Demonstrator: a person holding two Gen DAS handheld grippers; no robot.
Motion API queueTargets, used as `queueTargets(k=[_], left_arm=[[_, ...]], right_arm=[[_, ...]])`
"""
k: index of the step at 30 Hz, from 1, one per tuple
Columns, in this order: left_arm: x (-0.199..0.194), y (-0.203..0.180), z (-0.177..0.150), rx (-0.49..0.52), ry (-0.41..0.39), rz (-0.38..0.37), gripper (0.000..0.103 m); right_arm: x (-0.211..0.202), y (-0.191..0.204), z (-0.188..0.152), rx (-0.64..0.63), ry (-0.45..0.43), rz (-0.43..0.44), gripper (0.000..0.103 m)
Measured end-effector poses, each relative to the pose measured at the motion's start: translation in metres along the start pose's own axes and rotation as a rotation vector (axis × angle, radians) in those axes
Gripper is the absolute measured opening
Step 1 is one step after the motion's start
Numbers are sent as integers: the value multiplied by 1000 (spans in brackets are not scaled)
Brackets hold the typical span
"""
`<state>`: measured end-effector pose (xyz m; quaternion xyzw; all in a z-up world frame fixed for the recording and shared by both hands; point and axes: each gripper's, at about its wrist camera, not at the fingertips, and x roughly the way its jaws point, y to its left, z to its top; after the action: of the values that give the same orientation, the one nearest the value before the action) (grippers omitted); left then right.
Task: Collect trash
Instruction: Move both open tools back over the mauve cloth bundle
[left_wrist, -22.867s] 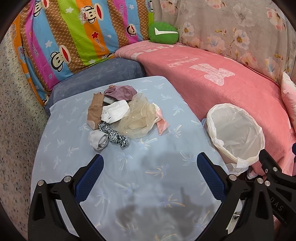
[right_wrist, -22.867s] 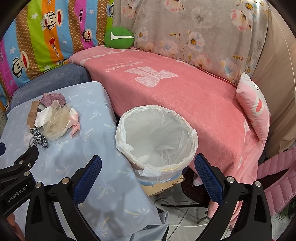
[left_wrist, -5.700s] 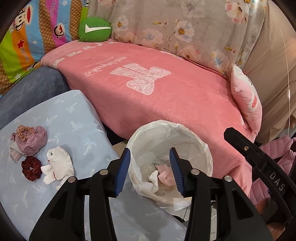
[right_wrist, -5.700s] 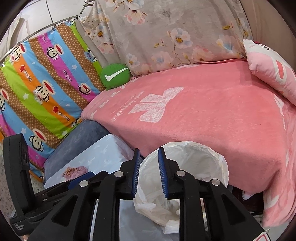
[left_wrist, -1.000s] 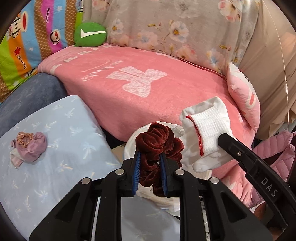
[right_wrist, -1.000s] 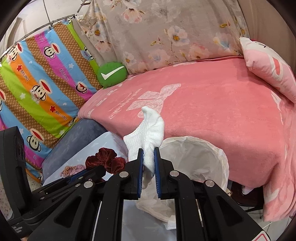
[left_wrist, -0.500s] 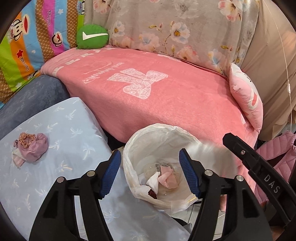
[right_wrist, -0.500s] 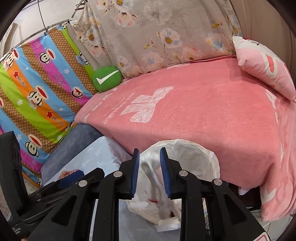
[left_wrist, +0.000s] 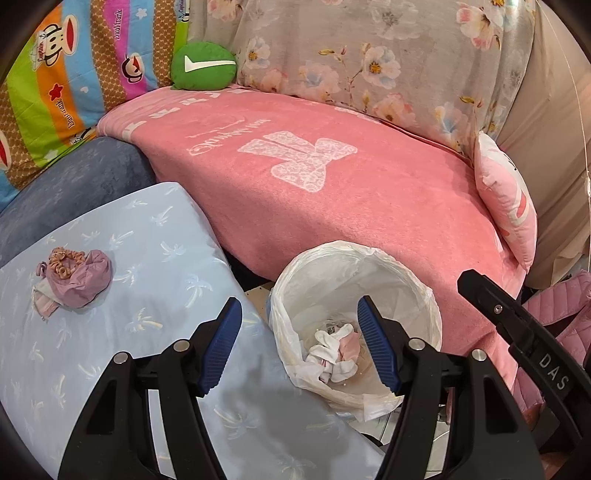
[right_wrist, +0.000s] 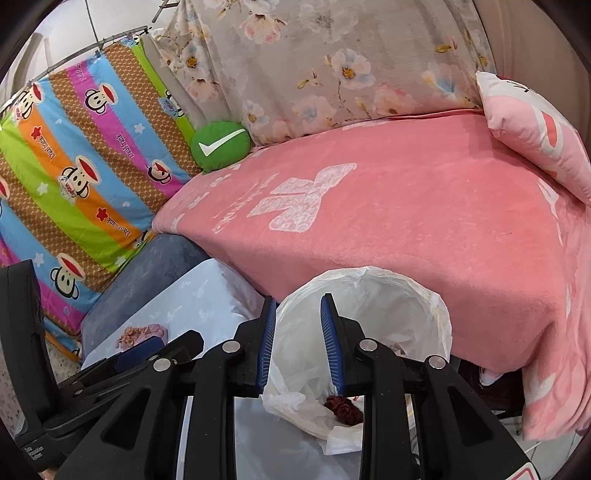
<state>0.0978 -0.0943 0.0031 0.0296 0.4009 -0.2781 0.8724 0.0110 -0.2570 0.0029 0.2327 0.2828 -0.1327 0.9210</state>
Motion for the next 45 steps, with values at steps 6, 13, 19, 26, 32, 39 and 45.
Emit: queueTargets(k=[6,13,19,26,32,39,45], left_arm=[[-1,12,-3,-24,-2,12,62],[-3,26,-8,-50,2,27,62],[-5,37,-10,-74,-2,35,62],[-6,58,-15,-114,5,60,62],[-7,87,-23,-171,17,92,62],[-11,124,-32,-232,20,149,66],[-15,158,-41,-283,26,186,68]], right_arm=[[4,7,-6,-20,14,2,29],[11,20,-12,-46,39,10,30],[15,33,-18,-73,56,17,30],[22,47,-25,-99,77,23,34],[30,67,-34,-136,101,37,36],[44,96,-42,-177,134,60,37],[55,122,-53,-212,159,77,41]])
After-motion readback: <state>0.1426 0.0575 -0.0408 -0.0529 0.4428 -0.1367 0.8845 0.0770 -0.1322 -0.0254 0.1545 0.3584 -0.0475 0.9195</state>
